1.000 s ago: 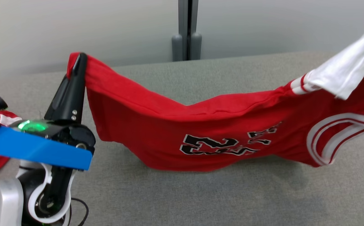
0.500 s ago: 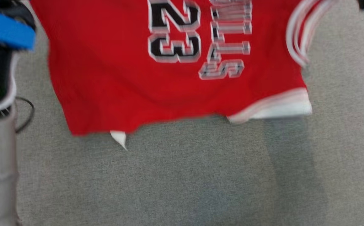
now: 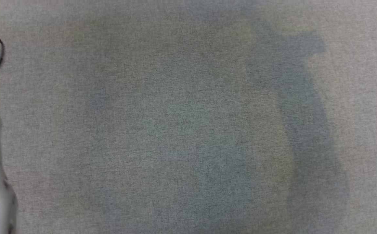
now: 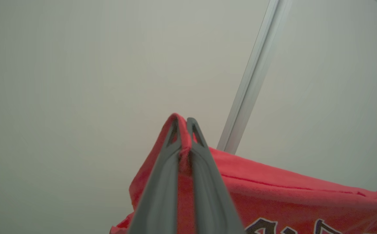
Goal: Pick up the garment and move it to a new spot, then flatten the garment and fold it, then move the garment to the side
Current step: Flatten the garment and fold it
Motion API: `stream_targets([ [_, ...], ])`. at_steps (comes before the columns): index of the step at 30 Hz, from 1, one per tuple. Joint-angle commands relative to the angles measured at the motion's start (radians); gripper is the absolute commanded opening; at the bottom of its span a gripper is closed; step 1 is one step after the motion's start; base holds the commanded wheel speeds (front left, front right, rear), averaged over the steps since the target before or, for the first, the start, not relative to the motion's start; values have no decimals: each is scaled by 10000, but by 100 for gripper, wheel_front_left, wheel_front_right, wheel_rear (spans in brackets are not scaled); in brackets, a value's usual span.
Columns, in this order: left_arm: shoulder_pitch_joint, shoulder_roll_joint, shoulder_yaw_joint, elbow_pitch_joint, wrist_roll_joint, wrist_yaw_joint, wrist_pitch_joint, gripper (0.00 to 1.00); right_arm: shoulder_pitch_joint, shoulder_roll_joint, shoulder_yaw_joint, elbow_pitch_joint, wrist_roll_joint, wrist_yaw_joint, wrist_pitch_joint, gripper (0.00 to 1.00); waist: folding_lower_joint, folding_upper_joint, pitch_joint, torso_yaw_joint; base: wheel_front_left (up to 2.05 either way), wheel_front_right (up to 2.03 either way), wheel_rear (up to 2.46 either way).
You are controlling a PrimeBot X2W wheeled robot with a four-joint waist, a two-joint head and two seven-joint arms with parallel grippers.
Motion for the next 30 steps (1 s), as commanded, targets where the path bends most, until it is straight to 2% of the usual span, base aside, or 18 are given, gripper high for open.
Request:
stream_targets([
  [1, 527, -84, -148, 324, 9, -70, -88, 0, 612, -73, 193, 348, 31, 1, -68, 0, 2, 2, 60, 42, 0, 0, 0],
  [8, 2592, -322, -992, 1834, -3, -266, -55, 0, 2618, -168, 1302, 1425, 705, 3, -112, 0, 2, 2, -109, 164, 0, 0, 0],
  [16, 4689, -594, -1626, 3022, 105, -262, -121, 0, 5106, -696, 1870, 1610, 1661, 1, 729, 0, 2, 2, -1452, 409, 0, 0, 0],
  [24, 6541, -792, -1968, 3193, 140, -52, -175, 0, 7682, -925, 1267, 1212, 1679, 1, 2517, 0, 2, 2, -2723, 482, 0, 0, 0],
  [30, 8033, -860, -1978, 2713, 8, 355, -311, 0, 9824, -456, -17, 29, 1008, 1, 3567, 0, 2, 2, -3323, 502, 0, 0, 0],
])
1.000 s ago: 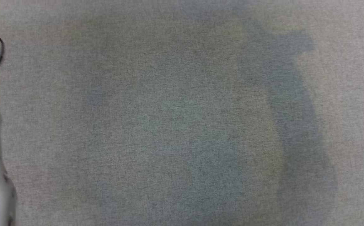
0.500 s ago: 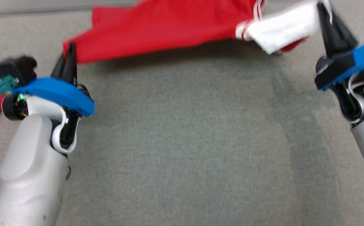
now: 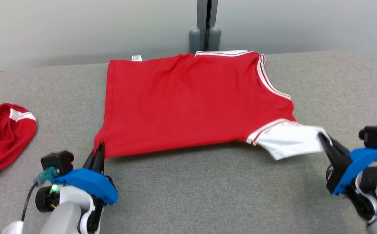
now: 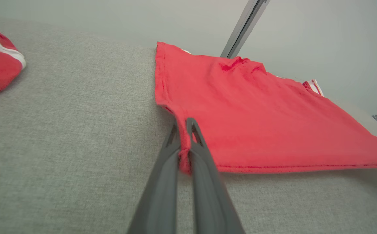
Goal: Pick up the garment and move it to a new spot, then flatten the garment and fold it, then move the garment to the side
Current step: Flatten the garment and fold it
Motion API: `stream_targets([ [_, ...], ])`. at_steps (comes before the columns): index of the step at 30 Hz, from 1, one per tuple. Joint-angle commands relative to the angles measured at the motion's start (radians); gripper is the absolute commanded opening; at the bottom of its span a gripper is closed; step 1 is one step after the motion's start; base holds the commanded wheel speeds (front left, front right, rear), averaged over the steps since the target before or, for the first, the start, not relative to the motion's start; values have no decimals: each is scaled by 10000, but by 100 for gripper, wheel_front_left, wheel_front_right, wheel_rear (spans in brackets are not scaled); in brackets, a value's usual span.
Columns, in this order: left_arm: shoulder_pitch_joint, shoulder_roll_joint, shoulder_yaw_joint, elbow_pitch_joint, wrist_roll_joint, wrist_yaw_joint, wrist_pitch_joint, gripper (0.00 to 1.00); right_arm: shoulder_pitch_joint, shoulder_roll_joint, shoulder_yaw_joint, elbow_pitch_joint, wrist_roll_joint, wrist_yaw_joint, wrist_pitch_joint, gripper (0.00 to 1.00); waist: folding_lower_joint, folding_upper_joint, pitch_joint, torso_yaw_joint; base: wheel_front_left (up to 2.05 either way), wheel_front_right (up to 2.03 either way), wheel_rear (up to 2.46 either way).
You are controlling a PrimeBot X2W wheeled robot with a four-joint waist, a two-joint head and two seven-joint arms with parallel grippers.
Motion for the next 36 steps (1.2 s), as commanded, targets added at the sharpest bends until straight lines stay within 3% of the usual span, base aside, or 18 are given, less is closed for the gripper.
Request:
stream_targets([
  [1, 206, 48, 49, -129, -1, 111, -65, 0, 347, 74, -233, -203, -192, 1, 171, 0, 3, 2, -102, -52, 0, 0, 0],
  [9, 1646, 152, 113, -1328, 46, 958, -10, 0, 2808, 1529, -2240, -2686, -1798, 1, 2389, 0, 3, 2, -405, 87, 0, 0, 0],
  [13, 2174, 274, 72, -1942, 168, 1434, 214, 0, 3704, 2393, -2807, -4137, -2333, 1, 3489, 0, 3, 2, -399, 116, 0, 0, 0],
  [18, 2827, 516, -24, -2500, 394, 1990, 499, 0, 4429, 2984, -3308, -5254, -2819, 1, 4256, 0, 3, 2, -348, 96, 0, 0, 0],
  [27, 3519, 777, -261, -3364, 700, 2510, 903, 0, 5078, 3319, -3602, -6162, -3150, 1, 5403, 0, 3, 2, -264, 108, 0, 0, 0],
  [32, 3255, 906, -429, -4001, 846, 2565, 1158, 0, 4632, 3329, -3419, -6565, -3239, 1, 5071, 0, 3, 2, -213, 130, 0, 0, 0],
  [36, 2701, 1095, -624, -4356, 916, 2481, 1832, 0, 3802, 2918, -2971, -6512, -3414, 3, 4738, 0, 3, 2, -51, 114, 0, 0, 0],
])
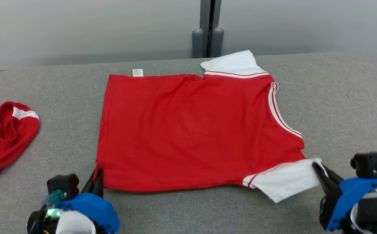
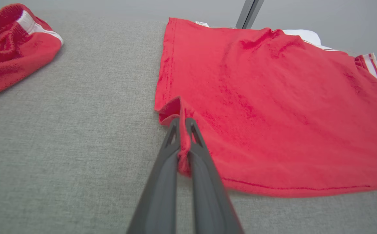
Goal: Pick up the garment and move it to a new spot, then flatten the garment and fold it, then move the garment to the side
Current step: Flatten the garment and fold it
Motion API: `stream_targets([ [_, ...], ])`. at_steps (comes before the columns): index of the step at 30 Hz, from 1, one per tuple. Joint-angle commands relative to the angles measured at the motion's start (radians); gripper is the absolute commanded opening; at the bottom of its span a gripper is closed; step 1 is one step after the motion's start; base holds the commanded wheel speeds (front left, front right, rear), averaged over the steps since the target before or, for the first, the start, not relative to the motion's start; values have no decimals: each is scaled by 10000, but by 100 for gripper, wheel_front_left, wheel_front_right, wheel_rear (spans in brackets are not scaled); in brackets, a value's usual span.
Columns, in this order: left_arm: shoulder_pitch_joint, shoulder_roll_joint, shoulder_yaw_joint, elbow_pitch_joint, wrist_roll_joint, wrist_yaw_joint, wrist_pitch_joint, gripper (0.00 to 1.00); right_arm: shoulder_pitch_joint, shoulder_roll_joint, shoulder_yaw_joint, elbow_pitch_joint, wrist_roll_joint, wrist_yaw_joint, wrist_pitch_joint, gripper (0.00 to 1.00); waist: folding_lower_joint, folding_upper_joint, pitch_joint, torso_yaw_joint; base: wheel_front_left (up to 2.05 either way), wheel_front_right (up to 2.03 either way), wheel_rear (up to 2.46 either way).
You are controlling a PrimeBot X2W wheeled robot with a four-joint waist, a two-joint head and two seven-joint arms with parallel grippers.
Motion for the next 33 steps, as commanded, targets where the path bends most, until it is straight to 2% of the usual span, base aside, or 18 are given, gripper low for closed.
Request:
stream_targets([
  [1, -296, 81, -7, -69, 45, -29, 150, 0, -353, -162, 110, 56, -30, 5, -127, 0, -1, -2, 62, 0, 0, 0, 0],
  [11, -1620, -74, -111, 26, -71, 48, 975, 0, -2443, -979, 699, 1067, 54, 5, -852, 0, -1, -2, 729, 62, 0, 0, 0],
  [25, -2968, -455, 335, 1165, -187, 455, 620, 0, -4449, -1577, 1552, 2988, 331, 3, -1538, 0, -1, -2, 1488, 119, 0, 0, 0],
  [30, -3267, -599, 271, 1628, -264, 415, 676, 0, -5001, -1541, 1721, 3603, 375, 3, -2168, 0, -1, -2, 1611, 121, 0, 0, 0],
  [31, -3318, -614, 261, 1695, -261, 388, 674, 22, -5082, -1502, 1767, 3713, 367, 5, -2320, 55, -1, -2, 1626, 121, 0, 0, 0],
  [32, -3366, -628, 232, 1756, -250, 368, 634, 72, -5178, -1445, 1755, 3814, 395, 3, -2518, 100, -1, -2, 1637, 123, 0, 0, 0],
  [33, -3412, -651, 221, 1807, -229, 379, 553, 100, -5273, -1413, 1768, 3901, 418, 5, -2731, 100, -1, -2, 1643, 130, 0, 0, 0],
])
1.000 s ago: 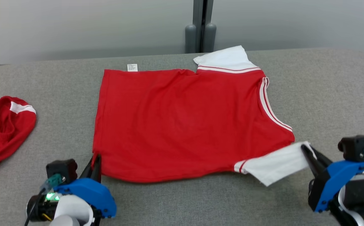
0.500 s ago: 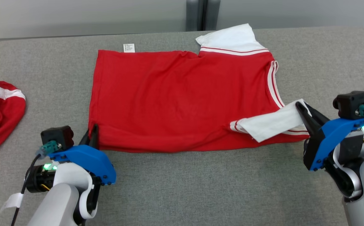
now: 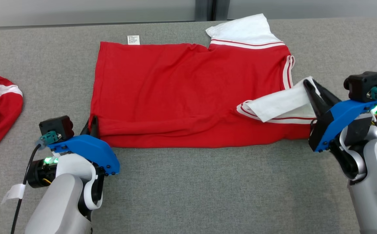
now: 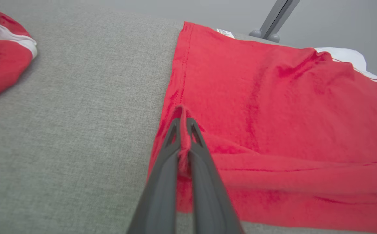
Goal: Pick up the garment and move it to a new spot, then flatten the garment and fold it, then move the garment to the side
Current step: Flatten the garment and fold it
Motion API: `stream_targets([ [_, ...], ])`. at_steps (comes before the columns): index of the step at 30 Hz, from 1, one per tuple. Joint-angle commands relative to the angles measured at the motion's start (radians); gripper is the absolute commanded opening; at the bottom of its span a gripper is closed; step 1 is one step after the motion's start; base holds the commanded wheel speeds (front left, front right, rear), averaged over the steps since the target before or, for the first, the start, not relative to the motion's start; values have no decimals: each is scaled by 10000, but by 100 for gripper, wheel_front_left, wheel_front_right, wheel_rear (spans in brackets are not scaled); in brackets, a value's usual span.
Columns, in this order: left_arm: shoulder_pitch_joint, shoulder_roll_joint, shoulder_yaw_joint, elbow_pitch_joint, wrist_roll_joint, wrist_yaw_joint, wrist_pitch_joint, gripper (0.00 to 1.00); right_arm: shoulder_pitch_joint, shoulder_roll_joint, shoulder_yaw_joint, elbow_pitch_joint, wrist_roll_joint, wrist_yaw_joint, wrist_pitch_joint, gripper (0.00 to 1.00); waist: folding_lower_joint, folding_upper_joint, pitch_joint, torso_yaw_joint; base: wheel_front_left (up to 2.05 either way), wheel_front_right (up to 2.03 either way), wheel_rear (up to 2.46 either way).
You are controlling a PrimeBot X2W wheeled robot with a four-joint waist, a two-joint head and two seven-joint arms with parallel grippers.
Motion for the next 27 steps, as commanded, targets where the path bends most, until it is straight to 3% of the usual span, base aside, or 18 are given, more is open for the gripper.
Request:
stream_targets([
  [1, -191, -19, -17, 91, 41, -13, -150, 100, -289, 53, 67, 109, 66, 3, -400, 100, -1, -2, 2, 17, 0, 0, 0],
  [7, -16, -32, 79, 299, 99, 35, -740, 100, -459, 87, 235, 425, 302, 1, -1945, 100, -1, -2, -178, 103, 0, 0, 0],
  [10, 222, 52, 29, 392, 214, 46, -1026, 100, -255, 54, 185, 622, 393, 3, -2216, 100, -1, -2, -353, 140, 0, 0, 0],
  [17, 635, 96, -396, 673, 372, -122, -963, 100, 676, 142, -390, 1049, 155, 3, -1172, 100, -1, -2, -659, 142, 0, 0, 0],
  [27, 41, 156, -788, 1548, 776, -115, -1072, 100, 1505, 1284, -1765, 1247, -1075, 1, -300, 100, -1, -2, -334, -111, 0, 0, 0],
])
